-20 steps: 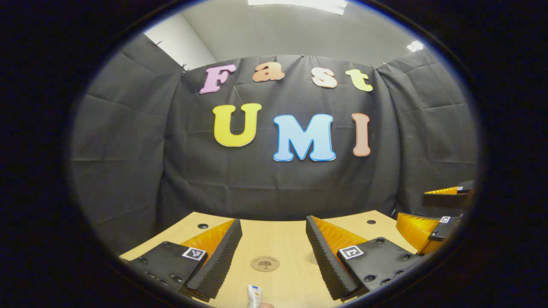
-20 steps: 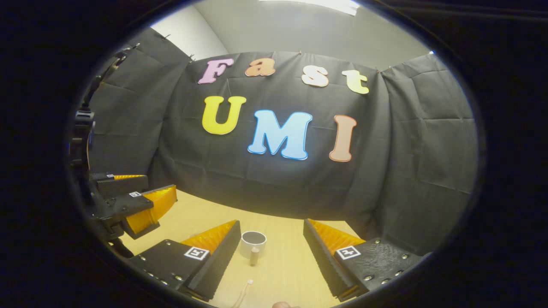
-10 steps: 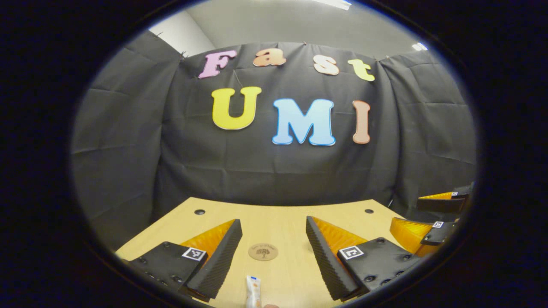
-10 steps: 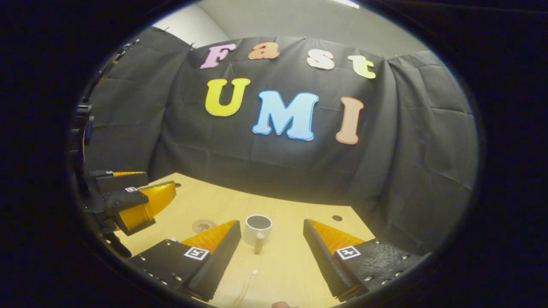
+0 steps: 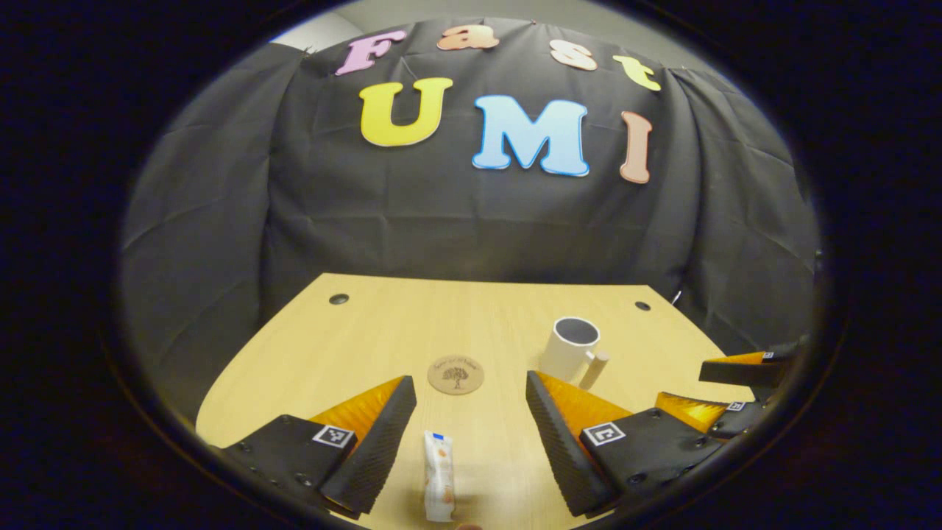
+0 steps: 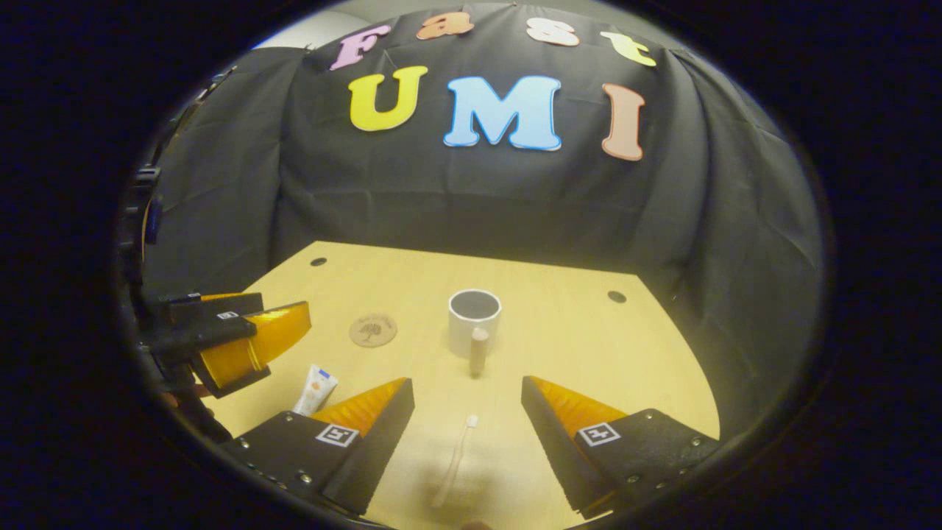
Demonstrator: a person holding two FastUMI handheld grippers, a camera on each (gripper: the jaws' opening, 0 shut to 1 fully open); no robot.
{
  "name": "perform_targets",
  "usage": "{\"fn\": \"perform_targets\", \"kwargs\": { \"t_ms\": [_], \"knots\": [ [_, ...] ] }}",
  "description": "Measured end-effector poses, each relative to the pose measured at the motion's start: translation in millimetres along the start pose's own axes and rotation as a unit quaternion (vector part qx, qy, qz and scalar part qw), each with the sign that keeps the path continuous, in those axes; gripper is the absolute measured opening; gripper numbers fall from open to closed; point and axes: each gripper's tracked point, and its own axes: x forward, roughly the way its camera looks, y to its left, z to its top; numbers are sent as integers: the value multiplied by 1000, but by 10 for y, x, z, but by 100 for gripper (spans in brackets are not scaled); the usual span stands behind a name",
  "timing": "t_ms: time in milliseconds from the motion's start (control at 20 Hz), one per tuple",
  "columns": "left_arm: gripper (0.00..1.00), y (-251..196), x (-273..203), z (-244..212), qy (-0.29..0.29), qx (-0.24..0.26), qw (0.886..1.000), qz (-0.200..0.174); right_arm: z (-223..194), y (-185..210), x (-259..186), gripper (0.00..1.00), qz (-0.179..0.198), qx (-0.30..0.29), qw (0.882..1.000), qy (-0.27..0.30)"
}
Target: Put the toothbrush and toothpaste on the desktop into the cup, then pick up the cup and place it on the coaster on the desktop.
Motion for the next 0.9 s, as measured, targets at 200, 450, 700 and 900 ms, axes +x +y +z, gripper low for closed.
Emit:
{"fn": "perform_targets", "kwargs": {
  "t_ms": [200,450,700,900],
  "knots": [
    [96,34,172,-371,72,-10,997,0,-227,-5,151,92,2,27,998,58],
    [97,103,344,-743,151,-20,988,1,-502,-26,273,93,9,39,992,120],
    [100,143,387,-1247,259,-22,966,5,-814,65,439,94,24,53,979,193],
    [99,189,444,-1590,319,-20,947,16,-1101,172,469,96,43,59,963,259]
  ]
}}
